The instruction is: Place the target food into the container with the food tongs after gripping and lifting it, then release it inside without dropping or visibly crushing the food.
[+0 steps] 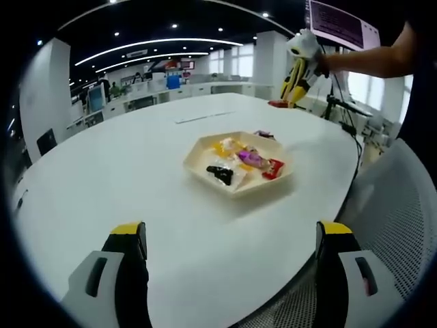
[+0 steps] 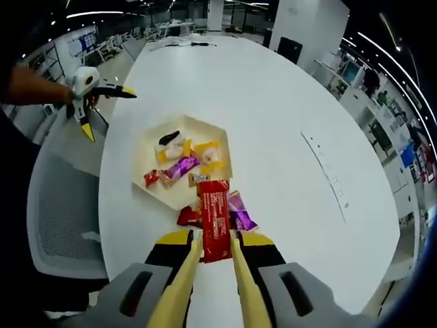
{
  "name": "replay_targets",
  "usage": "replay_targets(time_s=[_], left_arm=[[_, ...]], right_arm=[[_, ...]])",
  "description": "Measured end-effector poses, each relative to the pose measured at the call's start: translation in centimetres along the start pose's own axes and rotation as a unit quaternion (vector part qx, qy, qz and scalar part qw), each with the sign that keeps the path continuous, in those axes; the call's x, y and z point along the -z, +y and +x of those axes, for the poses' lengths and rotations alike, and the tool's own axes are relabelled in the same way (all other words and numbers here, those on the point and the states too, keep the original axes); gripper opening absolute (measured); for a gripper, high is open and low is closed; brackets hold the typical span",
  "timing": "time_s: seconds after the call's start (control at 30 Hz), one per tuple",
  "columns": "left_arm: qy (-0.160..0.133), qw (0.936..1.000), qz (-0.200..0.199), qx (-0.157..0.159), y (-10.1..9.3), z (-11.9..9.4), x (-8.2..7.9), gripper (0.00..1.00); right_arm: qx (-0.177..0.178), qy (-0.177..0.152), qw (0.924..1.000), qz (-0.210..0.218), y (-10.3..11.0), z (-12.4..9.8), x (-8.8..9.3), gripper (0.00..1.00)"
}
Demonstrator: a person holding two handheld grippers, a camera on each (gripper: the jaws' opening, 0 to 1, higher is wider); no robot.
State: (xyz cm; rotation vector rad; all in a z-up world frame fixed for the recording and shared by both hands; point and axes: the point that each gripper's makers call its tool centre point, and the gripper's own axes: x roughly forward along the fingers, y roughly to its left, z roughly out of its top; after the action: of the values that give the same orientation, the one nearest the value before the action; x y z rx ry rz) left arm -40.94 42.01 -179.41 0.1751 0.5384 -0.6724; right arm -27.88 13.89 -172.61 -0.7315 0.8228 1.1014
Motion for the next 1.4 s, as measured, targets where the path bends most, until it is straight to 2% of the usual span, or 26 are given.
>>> replay_targets(time_s=[0.37,0.87,1.17,1.4], left_arm=[[-0.002,1.0,0.005,-0.002,-0.1,-0.1,-0.2,0.99],[-0.001,1.0,0.0,-0.006,0.1,-0.2,-0.2,0.99],[-0.006,1.0,-0.004,-0.007,0.2,-0.2,-0.4,0.99],[-0.006,0.9999,-0.003,-0.008,0.2,-0.2,-0.4,0.99]], right_arm=[[-0.017,-0.025,0.9995,-0.01,0.9,1.7,-5.3,0.24],[-0.021,-0.03,0.9987,-0.035,1.5,3.3,-9.4,0.24],[-0.018,-0.025,0.9984,-0.048,1.5,4.0,-10.0,0.24],[-0.02,-0.02,0.9982,-0.053,1.7,4.5,-9.7,0.25]])
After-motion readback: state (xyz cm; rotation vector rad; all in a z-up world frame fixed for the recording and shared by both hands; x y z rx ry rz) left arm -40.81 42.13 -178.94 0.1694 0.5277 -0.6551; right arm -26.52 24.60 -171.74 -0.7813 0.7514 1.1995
